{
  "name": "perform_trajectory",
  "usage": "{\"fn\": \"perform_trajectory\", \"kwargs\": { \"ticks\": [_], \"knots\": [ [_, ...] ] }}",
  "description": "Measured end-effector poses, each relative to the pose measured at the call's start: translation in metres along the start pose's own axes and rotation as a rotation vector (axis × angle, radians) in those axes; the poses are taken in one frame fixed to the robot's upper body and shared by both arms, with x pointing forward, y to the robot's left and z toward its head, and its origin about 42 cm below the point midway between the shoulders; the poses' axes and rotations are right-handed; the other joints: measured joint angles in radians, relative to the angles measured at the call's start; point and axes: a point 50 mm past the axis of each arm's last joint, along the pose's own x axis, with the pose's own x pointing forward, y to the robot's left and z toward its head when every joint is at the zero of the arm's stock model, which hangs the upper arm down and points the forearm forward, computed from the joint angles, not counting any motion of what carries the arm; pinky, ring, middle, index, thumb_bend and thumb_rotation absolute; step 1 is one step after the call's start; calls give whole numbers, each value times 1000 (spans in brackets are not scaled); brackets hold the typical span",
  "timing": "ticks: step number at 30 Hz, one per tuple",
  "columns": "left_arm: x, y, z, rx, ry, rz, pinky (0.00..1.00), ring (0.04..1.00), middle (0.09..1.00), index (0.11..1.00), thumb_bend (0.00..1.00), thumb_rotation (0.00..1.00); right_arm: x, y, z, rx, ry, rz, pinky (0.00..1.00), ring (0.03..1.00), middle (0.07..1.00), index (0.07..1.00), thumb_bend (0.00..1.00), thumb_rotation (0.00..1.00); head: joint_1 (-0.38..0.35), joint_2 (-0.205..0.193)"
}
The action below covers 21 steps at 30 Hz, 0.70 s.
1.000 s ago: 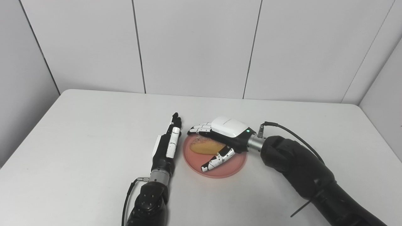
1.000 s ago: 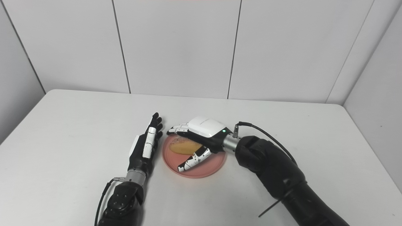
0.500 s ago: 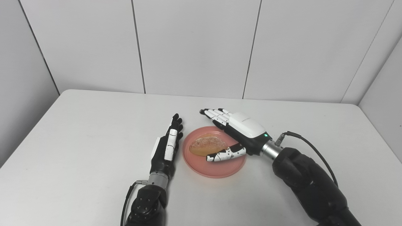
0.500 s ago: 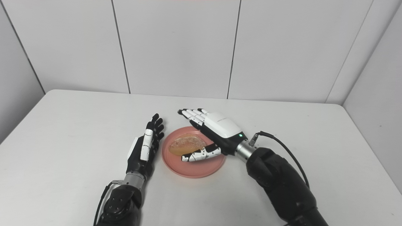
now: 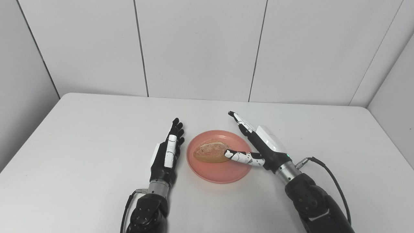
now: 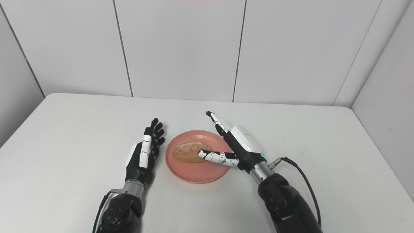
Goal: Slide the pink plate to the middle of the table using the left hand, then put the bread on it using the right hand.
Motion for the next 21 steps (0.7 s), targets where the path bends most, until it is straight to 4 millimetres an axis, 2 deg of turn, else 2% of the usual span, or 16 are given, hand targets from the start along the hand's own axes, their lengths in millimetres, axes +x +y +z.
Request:
{"fn": "perform_trajectory", "kwargs": {
  "ticks": [3, 13, 18, 21],
  "knots": [
    [-1, 1, 0, 1, -1, 1, 1000, 1000, 1000, 1000, 737, 1000, -4, 7, 1, 48, 1, -9, 910, 995, 1000, 1000, 648, 893, 0, 2],
    [-3, 4, 1, 7, -4, 5, 1000, 1000, 1000, 1000, 718, 1000, -21, 36, 0, 292, 83, -138, 959, 1000, 1000, 1000, 642, 997, -17, -2],
    [-4, 7, 2, 18, -5, 0, 1000, 1000, 1000, 1000, 719, 1000, -15, 38, 13, 464, 129, -271, 997, 1000, 1000, 1000, 671, 1000, -41, -5],
    [-5, 10, 2, 31, -5, -12, 1000, 1000, 1000, 1000, 719, 1000, -17, 49, 20, 531, 154, -293, 1000, 1000, 1000, 1000, 663, 1000, -58, -5]
  ]
}}
